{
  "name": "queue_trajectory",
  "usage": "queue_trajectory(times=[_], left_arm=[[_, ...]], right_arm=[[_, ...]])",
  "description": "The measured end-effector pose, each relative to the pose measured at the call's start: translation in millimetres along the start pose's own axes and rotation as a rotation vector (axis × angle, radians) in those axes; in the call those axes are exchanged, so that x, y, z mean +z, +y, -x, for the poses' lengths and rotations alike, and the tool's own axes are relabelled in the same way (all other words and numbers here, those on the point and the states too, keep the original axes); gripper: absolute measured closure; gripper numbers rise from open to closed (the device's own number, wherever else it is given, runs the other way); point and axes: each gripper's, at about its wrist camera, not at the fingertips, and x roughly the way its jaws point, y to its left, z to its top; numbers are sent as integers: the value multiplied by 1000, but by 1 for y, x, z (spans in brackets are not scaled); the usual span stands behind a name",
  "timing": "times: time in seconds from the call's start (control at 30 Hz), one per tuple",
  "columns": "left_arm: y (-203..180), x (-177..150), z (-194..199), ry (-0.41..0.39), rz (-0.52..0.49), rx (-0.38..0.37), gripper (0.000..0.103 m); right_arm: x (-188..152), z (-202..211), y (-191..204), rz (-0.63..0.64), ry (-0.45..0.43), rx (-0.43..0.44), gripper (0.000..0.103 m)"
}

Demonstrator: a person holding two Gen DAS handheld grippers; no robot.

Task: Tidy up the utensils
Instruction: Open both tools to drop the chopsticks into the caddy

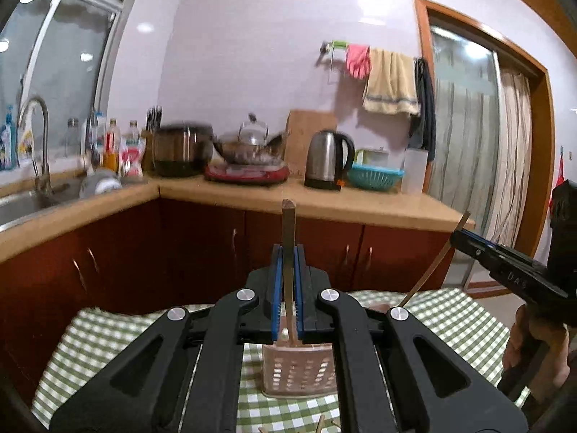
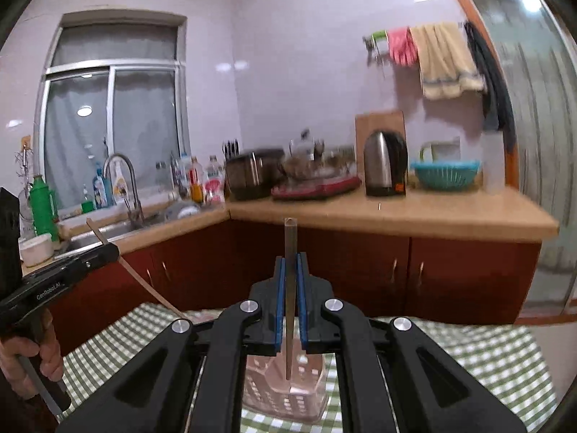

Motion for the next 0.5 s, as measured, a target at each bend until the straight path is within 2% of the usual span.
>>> queue_trajectory(times=[0.27, 0.33, 0.4, 0.43, 0.47, 0.5], left_arm=[[15, -34, -36, 102, 43, 8, 96], [17, -37, -38, 102, 50, 26, 88], [18, -39, -38, 98, 53, 38, 63], [18, -39, -38, 93, 54, 45, 56], [19, -38, -38, 86, 57, 47, 52], [19, -38, -37, 81, 56, 49, 50]], right_arm=[[-32, -29, -17, -63, 84, 6, 96], [-33, -30, -20, -73, 77, -7, 96], [-33, -29, -22, -81, 77, -14, 95], [-33, -30, -23, -81, 76, -18, 88], [-32, -32, -25, -79, 75, -22, 76], [-31, -29, -25, -74, 67, -36, 71]])
